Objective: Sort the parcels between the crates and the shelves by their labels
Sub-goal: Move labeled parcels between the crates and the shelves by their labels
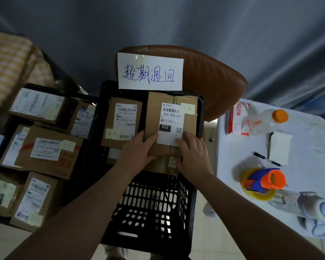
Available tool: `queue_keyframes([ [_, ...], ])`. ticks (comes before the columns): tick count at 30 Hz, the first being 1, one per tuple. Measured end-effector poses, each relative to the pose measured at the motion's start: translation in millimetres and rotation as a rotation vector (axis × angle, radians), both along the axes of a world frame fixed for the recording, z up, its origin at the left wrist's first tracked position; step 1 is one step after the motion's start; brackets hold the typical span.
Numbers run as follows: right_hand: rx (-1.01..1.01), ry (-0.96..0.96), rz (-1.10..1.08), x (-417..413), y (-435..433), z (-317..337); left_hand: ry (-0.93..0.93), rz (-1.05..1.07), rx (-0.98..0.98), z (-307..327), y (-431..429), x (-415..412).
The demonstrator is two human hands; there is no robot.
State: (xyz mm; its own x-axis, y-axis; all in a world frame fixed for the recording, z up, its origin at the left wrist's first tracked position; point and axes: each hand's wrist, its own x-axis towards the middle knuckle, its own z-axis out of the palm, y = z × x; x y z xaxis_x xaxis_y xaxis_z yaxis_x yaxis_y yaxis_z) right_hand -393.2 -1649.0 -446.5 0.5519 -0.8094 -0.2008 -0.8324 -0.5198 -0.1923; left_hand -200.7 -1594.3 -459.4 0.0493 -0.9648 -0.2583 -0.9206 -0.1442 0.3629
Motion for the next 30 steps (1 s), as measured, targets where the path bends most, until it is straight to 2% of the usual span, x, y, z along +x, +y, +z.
queue_keyframes([
  [4,0.032,0.025,0.029,1,-4,8,-0.070,-0.051,0.084,11,-3,6],
  [13,0.075,0.004,-0.006,17,-3,31,-0.157,-0.011,0.044,52,12,18],
  [16,0.086,-0.012,0.064,39,3,43,-0.219,0.020,0.030,69,35,38],
  [23,0.030,-0.052,0.372,141,54,90,-0.404,0.210,0.014,123,137,106],
  [26,0.026,-0.126,0.468,191,100,115,-0.436,0.302,0.032,152,195,137],
  [30,-0.003,-0.119,0.590,252,176,147,-0.517,0.416,0.002,188,280,169],
])
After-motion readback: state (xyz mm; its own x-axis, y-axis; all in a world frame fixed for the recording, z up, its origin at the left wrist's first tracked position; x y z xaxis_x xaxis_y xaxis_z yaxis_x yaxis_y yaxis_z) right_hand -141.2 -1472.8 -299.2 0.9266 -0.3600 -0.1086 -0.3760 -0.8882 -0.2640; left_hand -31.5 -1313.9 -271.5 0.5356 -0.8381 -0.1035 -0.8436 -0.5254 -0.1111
